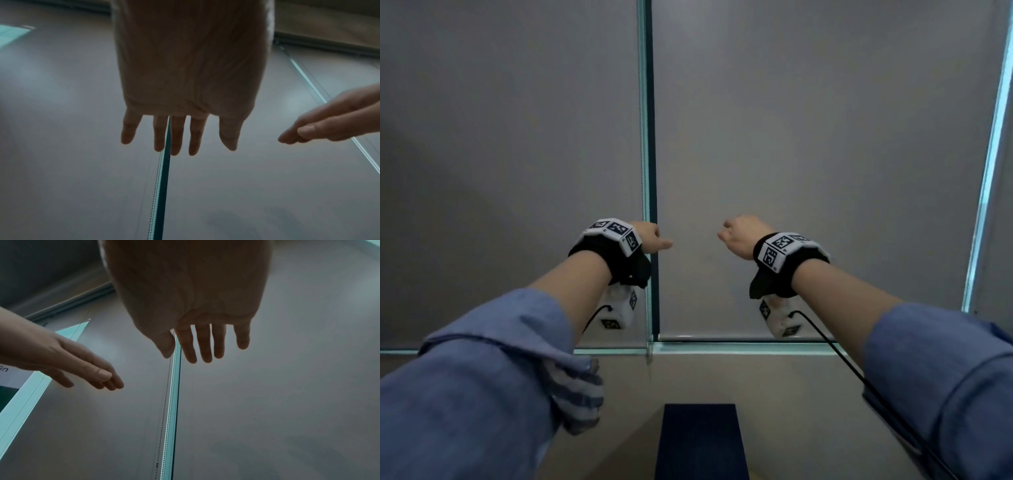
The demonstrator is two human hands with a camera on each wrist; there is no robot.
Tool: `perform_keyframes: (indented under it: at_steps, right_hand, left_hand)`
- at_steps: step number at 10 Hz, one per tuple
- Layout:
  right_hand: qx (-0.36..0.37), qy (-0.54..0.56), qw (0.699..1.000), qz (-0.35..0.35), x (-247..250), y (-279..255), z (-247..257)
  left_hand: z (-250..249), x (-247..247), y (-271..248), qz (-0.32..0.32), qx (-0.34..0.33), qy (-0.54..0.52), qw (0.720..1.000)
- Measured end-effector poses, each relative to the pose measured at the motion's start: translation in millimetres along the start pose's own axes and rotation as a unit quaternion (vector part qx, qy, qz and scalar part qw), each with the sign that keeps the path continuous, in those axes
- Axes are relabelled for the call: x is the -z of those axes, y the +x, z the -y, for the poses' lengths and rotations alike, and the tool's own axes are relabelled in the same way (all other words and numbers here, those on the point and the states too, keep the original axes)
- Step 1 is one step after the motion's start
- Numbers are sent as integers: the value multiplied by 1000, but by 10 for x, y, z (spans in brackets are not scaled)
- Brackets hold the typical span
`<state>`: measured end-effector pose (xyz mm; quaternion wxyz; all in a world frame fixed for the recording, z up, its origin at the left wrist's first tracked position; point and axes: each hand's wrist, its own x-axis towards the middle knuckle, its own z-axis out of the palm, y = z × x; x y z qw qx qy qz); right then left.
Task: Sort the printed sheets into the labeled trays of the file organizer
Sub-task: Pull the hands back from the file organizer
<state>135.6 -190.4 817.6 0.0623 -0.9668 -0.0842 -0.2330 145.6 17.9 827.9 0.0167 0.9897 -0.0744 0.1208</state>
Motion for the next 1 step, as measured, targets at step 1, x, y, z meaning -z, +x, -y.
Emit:
perform_keyframes:
  at_steps: [1]
  right_hand:
    - [-14,-17,1000,16,0,-82,-18]
  left_hand:
    - [34,-7,9,46,22,11,999]
